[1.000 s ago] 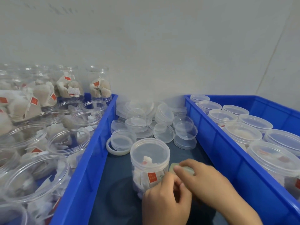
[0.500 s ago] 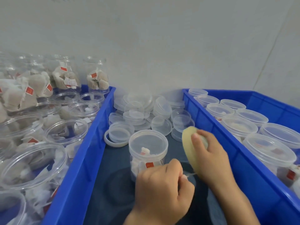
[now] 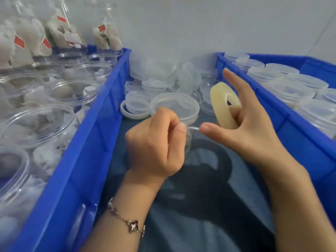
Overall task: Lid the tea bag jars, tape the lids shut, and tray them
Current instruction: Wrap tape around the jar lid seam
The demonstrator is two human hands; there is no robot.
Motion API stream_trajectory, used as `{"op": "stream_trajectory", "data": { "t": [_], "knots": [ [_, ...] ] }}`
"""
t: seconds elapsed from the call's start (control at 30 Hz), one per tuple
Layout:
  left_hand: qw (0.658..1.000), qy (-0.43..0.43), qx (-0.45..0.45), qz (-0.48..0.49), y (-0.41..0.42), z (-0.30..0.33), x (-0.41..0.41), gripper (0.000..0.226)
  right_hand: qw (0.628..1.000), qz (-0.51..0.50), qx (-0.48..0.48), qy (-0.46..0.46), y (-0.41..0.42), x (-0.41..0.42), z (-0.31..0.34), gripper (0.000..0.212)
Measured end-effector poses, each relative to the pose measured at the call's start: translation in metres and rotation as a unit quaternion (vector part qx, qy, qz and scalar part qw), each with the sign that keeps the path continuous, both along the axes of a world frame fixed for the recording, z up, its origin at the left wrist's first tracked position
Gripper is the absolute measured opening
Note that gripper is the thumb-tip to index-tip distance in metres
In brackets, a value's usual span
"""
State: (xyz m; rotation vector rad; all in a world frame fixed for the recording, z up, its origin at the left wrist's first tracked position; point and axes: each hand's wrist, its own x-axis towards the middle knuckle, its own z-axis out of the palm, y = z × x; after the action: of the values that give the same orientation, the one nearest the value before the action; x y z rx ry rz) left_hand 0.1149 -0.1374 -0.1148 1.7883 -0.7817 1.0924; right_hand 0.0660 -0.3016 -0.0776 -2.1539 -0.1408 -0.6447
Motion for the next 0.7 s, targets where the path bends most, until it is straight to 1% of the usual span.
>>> {"op": "stream_trajectory", "data": {
  "t": [0.1, 0.2, 0.3, 0.37, 0.5, 0.63, 0.7],
  "knots": [
    [0.999, -0.004, 0.01, 0.035, 0.0, -0.005, 0.004, 0.024, 0.999, 0.038, -0.007, 0.016, -0.004, 0.002, 0.001, 0.098],
    [0.999, -0.008, 0.02, 0.049, 0.001, -0.009, 0.007, 0.024, 0.999, 0.016, -0.03, 0.015, -0.003, 0.007, -0.004, 0.091],
    [0.998, 0.003, 0.022, 0.064, 0.002, -0.011, 0.009, 0.023, 0.999, 0.006, -0.018, 0.045, 0.0, 0.01, -0.007, 0.087],
    [0.997, 0.013, 0.016, 0.079, 0.003, -0.012, 0.01, 0.022, 0.997, 0.022, -0.003, 0.069, 0.0, 0.009, -0.008, 0.083],
    [0.996, 0.007, 0.017, 0.09, 0.005, -0.014, 0.012, 0.024, 0.995, 0.045, 0.002, 0.085, -0.003, 0.01, -0.01, 0.072],
    [0.994, -0.002, 0.021, 0.103, 0.005, -0.015, 0.014, 0.024, 0.993, 0.013, -0.05, 0.103, -0.003, 0.013, -0.014, 0.069],
    [0.994, -0.001, 0.012, 0.107, 0.005, -0.015, 0.015, 0.023, 0.994, -0.016, -0.042, 0.099, 0.001, 0.013, -0.013, 0.071]
  ]
}}
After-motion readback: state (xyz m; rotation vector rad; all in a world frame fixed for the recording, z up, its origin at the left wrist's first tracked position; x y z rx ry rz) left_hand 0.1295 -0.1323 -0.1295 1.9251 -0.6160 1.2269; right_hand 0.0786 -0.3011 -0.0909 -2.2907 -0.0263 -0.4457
